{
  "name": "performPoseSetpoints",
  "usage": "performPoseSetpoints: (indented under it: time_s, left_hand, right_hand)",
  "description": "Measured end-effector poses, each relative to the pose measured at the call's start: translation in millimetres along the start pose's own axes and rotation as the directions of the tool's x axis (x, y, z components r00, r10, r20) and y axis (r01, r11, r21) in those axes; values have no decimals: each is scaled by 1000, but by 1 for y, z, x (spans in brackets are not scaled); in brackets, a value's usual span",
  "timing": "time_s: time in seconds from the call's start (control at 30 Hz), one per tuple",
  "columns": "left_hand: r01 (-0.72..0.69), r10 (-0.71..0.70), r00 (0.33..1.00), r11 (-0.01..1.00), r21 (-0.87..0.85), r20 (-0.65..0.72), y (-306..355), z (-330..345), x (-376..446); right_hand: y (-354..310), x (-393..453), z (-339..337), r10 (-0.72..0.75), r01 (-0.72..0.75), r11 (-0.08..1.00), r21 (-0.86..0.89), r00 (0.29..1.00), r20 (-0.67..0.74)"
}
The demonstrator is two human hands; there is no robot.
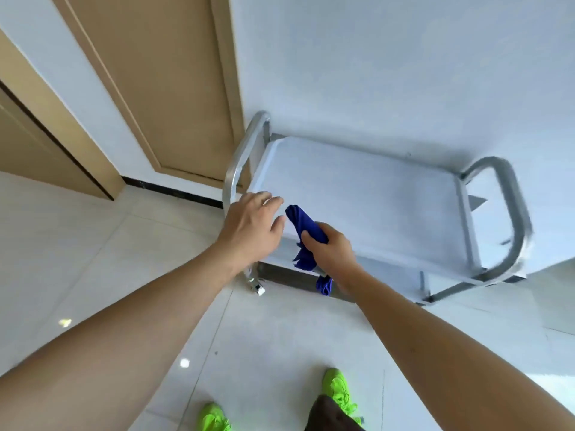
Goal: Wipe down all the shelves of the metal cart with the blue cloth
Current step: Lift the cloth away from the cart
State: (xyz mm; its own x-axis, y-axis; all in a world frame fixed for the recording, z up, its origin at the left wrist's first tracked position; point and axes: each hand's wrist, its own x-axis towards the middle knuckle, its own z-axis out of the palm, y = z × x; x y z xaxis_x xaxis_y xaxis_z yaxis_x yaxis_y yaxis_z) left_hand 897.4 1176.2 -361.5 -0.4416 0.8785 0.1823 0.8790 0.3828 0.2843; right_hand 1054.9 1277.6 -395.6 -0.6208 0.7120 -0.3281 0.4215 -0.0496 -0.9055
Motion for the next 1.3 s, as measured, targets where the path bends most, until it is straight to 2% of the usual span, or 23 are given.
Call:
performPoseSetpoints:
  time_s: [0.13, 0.23, 0.4, 0.53, 0.77, 0.9, 0.97, 1.0, 1.07, 1.13, 1.3]
  left_hand:
    - [-64, 62, 997, 997, 38, 50, 71, -8, 57]
    - [-166, 165, 985, 985, 41, 47, 132, -8, 96]
    - [-288, 289, 956, 957, -12, 42, 238, 1, 153]
    - [-323, 326, 944, 945, -43, 59, 305, 15, 186]
    - [-327, 327, 937, 945, -25, 123, 362, 53, 224]
    - [-309, 305, 937, 951, 1, 168, 361, 78, 235]
    - [-284, 278, 941, 959, 5, 193, 357, 91, 240]
    - [-269, 262, 943, 963, 7, 206, 354, 98, 242]
    - [-243, 233, 942, 970, 13, 242, 348, 110, 243]
    - [-231, 218, 937, 973, 14, 273, 344, 123, 242]
    - [-222, 205, 924, 975, 14, 324, 340, 138, 241]
  right_hand:
    - [-26, 0, -76, -42, 51, 996, 75, 991, -126]
    - [-34, -1, -138, -45, 73, 990, 123, 976, -213]
    - [-28, -2, -244, -39, 90, 988, 128, 934, -355]
    - [-12, 2, -324, -28, 81, 991, 103, 898, -438]
    - [13, 35, -423, -1, 30, 999, 44, 838, -546]
    - [28, 65, -447, -78, -4, 992, -127, 770, -634]
    - [44, 84, -451, -132, -77, 951, -300, 774, -619]
    - [55, 95, -449, -117, -152, 900, -408, 818, -564]
    - [80, 109, -438, 44, -303, 738, -602, 913, -406]
    - [103, 115, -425, 157, -337, 684, -647, 934, -321]
    - [114, 120, -415, 150, -365, 688, -627, 917, -369]
